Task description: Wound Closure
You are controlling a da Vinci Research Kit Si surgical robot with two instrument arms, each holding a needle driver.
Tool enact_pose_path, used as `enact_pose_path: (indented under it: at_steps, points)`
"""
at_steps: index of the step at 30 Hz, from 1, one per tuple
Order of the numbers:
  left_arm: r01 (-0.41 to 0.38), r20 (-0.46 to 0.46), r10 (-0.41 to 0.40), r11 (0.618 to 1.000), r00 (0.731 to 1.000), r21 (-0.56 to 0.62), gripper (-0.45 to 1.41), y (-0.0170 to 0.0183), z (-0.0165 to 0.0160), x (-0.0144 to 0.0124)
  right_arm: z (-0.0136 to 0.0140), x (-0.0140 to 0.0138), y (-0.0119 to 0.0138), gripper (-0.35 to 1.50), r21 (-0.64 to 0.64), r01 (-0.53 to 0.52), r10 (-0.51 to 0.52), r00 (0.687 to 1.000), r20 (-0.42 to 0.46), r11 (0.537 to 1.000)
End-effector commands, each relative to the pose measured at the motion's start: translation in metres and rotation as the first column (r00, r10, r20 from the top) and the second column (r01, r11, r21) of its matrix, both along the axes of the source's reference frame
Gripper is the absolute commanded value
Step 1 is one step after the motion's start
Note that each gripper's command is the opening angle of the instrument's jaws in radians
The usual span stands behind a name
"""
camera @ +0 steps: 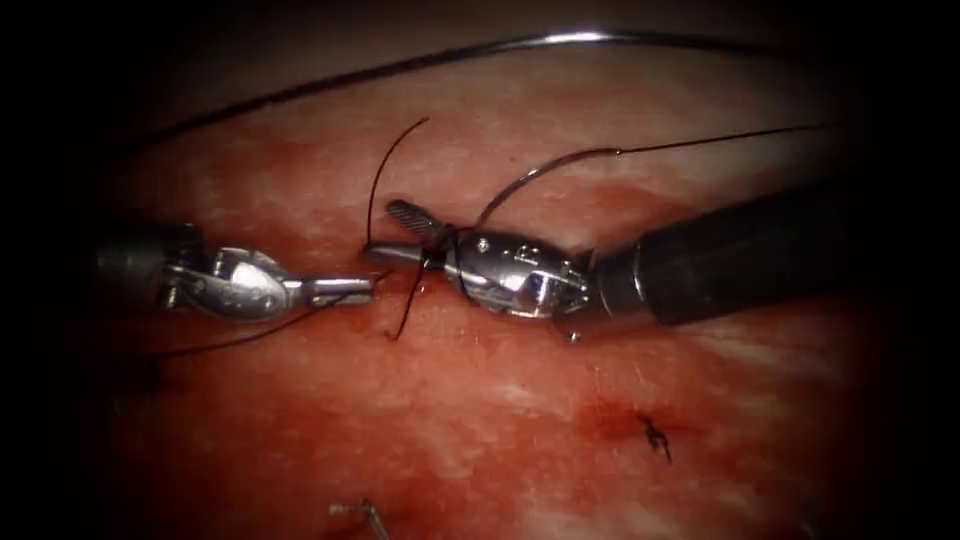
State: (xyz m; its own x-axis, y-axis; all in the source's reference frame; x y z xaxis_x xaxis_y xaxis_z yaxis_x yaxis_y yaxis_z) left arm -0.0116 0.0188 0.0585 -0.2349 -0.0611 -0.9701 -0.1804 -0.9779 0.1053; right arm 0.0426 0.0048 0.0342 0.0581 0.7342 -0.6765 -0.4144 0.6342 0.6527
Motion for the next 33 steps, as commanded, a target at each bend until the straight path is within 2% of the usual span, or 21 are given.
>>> enact_pose_path:
  at_steps: [1,7,11,23,33]
  points:
    - [-0.001,0.002,0.001,1.000,1.000,0.010,-0.45,-0.0002,0.0008,-0.0004,0.0011,0.0006,-0.0003,0.34,0.041,-0.015,0.015,1.000,0.013,0.999]
    - [0.001,0.006,-0.001,1.000,1.000,0.024,-0.45,0.0008,0.0016,-0.0001,0.0027,0.0009,-0.0002,0.29,0.173,-0.074,0.067,0.997,0.048,0.982]
    - [0.001,0.007,-0.001,1.000,1.000,0.024,-0.45,0.0012,0.0020,0.0000,0.0037,0.0012,0.0002,0.32,0.314,-0.165,0.154,0.986,0.059,0.935]
    - [0.005,0.001,-0.005,0.999,1.000,0.035,-0.45,0.0027,0.0020,0.0002,0.0057,0.0012,0.0018,0.32,0.343,-0.208,0.174,0.976,0.129,0.916]
    - [0.017,-0.006,-0.017,0.999,1.000,0.048,-0.45,0.0042,0.0035,0.0006,0.0073,0.0012,0.0034,0.32,0.356,-0.234,0.191,0.969,0.154,0.905]
